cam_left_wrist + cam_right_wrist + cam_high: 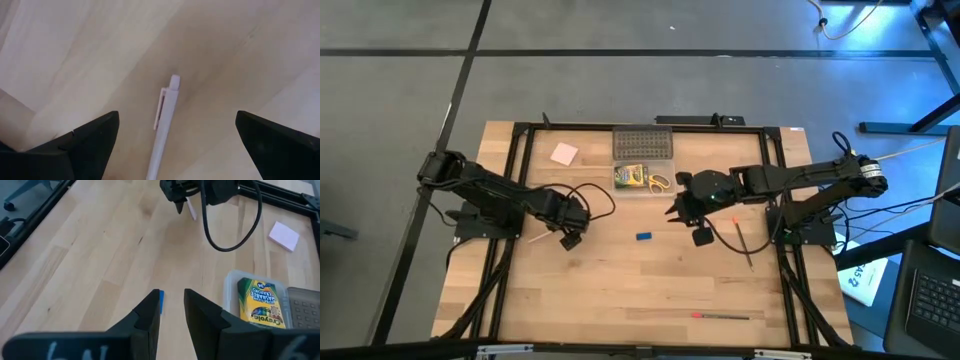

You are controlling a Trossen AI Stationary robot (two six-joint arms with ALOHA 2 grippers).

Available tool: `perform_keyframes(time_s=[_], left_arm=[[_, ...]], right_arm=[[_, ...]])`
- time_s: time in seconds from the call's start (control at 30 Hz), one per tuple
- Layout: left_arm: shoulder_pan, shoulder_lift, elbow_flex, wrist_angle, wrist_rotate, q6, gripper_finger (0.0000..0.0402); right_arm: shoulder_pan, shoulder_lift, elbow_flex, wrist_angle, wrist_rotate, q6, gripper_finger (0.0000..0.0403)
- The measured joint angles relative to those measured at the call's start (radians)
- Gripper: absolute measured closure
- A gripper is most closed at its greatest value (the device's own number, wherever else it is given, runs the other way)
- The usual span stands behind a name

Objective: Pack school essentials
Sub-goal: Put the light pink pen into the black supply box

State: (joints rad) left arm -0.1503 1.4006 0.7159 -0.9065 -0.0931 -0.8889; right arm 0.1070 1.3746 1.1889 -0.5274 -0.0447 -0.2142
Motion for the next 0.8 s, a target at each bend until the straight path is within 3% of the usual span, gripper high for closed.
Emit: perform_keyframes(time_s=[0.43,0.8], left_arm=[[0.002,-0.004,-0.094,0.125,-0.011,0.001,0.001],[0.002,-0.002,-0.105,0.151,0.005,0.001,0.0044]], right_arm=[[0.0,0.0,0.0,0.0,-0.002,0.0,0.0311],[0.0,0.0,0.0,0.0,-0.002,0.0,0.0311]])
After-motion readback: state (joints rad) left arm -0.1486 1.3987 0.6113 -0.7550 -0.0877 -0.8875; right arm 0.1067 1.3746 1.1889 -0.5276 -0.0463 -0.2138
